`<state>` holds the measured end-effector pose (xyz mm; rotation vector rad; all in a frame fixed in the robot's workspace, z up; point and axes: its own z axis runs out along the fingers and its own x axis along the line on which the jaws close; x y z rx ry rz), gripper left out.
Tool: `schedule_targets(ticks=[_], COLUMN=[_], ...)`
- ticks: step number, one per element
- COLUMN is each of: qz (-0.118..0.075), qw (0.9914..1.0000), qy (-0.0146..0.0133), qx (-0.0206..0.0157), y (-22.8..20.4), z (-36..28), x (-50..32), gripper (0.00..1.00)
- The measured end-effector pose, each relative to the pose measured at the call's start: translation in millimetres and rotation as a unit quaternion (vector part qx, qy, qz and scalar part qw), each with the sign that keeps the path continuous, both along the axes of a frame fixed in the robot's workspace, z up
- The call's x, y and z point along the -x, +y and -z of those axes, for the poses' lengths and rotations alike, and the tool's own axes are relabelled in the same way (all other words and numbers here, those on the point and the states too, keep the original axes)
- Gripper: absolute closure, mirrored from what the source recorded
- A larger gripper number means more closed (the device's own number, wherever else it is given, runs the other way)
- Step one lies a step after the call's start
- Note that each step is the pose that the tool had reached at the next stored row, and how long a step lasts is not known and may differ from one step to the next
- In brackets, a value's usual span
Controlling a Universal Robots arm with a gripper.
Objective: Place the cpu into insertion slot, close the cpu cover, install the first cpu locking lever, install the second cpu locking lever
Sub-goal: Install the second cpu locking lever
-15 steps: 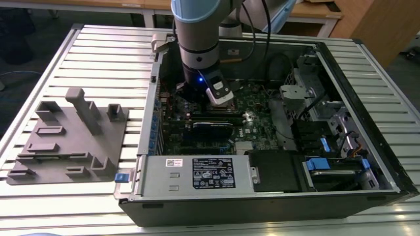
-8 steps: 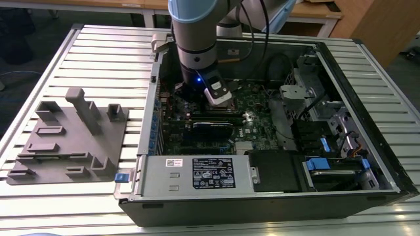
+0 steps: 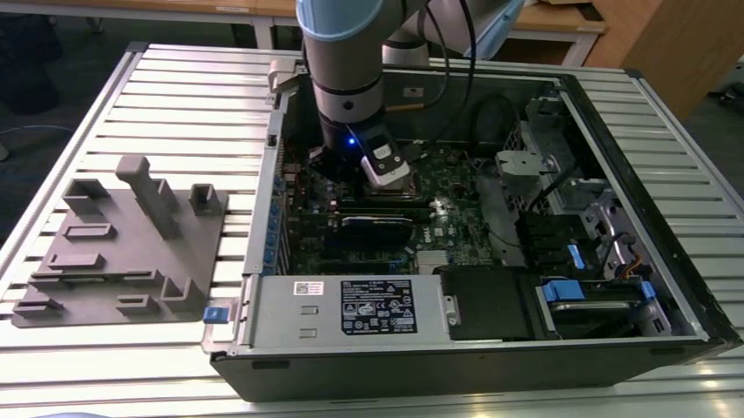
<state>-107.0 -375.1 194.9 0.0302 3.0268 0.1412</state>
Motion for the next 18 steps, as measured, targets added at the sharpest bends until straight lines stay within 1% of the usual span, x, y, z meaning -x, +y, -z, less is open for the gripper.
schedule_targets(ticks=[3,5,12,18], qz=[0.0,0.0,0.0,0.0], qw=[1.0,1.0,0.99999,0.99999], qy=[0.0001,-0.0004,-0.0046,-0.0049], qx=[0.0,-0.0001,0.0,0.0003], y=[0.0,0.1,-0.8,-0.9], z=[-2.1,-2.3,-0.7,-0.7], x=[0.1,0.5,5.2,5.4], gripper=[0.89,0.89,0.89,0.89])
